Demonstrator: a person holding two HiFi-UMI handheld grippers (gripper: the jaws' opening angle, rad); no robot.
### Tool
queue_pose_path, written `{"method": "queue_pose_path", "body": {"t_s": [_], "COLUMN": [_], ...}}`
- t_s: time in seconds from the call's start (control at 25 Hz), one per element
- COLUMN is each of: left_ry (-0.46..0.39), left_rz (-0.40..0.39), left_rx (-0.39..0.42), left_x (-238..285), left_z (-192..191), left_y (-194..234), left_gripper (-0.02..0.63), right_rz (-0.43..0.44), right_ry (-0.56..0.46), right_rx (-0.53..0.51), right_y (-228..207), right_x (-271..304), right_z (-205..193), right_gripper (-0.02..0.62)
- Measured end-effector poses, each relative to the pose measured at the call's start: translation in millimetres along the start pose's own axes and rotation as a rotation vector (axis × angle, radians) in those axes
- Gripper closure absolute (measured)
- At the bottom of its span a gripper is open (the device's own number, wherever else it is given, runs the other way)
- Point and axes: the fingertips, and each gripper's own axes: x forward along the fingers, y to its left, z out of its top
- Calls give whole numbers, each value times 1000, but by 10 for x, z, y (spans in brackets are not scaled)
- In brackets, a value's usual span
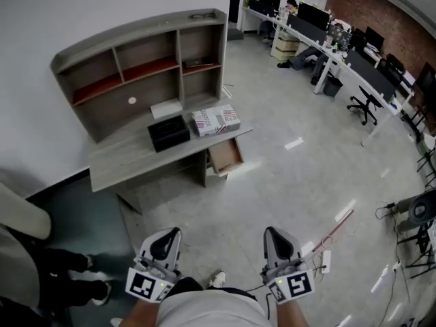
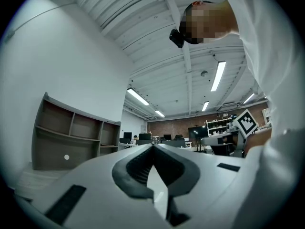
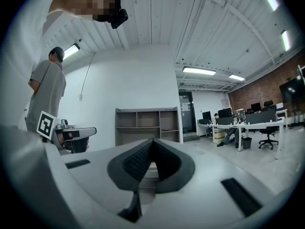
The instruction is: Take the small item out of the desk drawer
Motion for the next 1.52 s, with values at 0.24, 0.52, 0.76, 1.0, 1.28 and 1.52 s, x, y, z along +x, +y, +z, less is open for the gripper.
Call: {"method": "queue_pose_path", "body": {"t_s": [0.24,0.52,0.76,1.0,1.28,1.52], "left_ry": [37,71,66,16,31,31], "left_rz": [11,6,-30,-55,-91,-134], "left_rx": [-11,-45,-100,-101,-148,-173], "left_x": [159,555,1366,2254,2829,3156], "left_z": [-152,-382,-682,-634,-757,-845], "left_y": [-94,95,555,1272,1862,1945], "left_gripper": [588,588,588,589,589,589], "right_rz": [20,37,9,19,2,-45], "right_ry": [23,74,116,141,161,180], "right_rx": [32,44,31,-16,-23,-25], "right_y": [-188,-370,-711,-1008,-1121,-1321], "right_x": [35,367,1028,2029,2792,2969], "right_z": [-148,-288,-378,-251,-166,-175], "right_gripper": [574,574,574,574,574,574]}}
